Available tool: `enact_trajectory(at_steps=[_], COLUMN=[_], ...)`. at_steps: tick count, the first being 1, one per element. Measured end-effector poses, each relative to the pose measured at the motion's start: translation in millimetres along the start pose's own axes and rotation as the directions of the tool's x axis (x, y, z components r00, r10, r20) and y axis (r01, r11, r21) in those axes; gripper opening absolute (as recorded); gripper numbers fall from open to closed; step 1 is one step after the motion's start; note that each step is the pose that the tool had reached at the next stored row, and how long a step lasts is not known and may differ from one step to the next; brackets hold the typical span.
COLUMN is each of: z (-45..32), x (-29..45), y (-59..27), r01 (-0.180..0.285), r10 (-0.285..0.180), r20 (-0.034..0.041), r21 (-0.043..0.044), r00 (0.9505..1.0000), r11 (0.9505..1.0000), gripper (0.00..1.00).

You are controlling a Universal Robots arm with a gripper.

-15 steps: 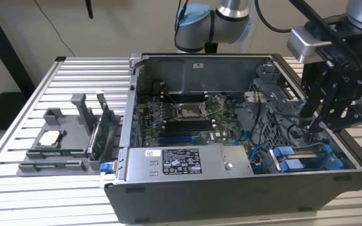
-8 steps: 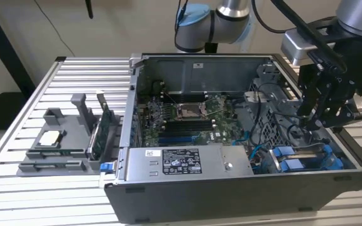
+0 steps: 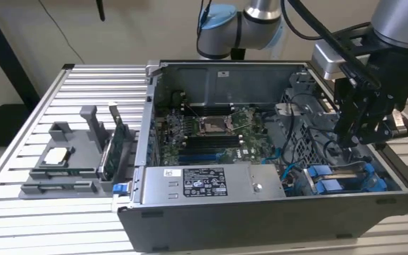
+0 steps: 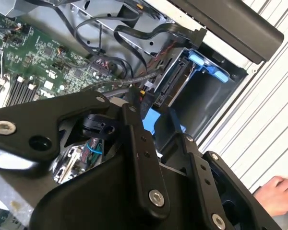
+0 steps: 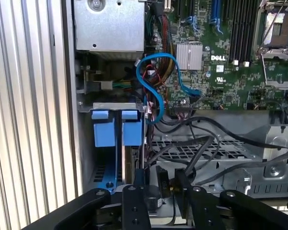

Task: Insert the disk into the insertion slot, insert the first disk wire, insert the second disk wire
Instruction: 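Insert the first disk wire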

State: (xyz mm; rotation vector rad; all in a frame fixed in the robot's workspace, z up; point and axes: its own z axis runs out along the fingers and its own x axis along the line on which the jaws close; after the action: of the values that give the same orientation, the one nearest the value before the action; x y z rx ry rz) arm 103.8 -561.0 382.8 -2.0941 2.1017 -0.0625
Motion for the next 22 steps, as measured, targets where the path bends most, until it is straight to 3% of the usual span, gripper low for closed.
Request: enact_trajectory(at_steps=[1,2,10,13,14,22], z=[0.0,-0.1,-0.2,-0.2,-0.2,-0.1], x=[0.0,0.0,0.2,0.2,0.2,0.2], y=[0.3,0.4,0.7,0.8,0.8,0.9], r01=[0.0,0.0,-0.001,-0.001,-0.001,-0.001], r10=[0.0,0.0,0.001,0.001,0.001,0.001], r20=[0.0004,0.0009,0.0041,0.004,0.004,0.0038], r21=[0.0,0.0,0.0,0.0,0.0001,0.0004], r00=[1.0,1.0,1.0,1.0,1.0,1.0], r11=[1.0,1.0,1.0,1.0,1.0,1.0], gripper=[0.39,0.31,0.31,0.29,0.22,0.19])
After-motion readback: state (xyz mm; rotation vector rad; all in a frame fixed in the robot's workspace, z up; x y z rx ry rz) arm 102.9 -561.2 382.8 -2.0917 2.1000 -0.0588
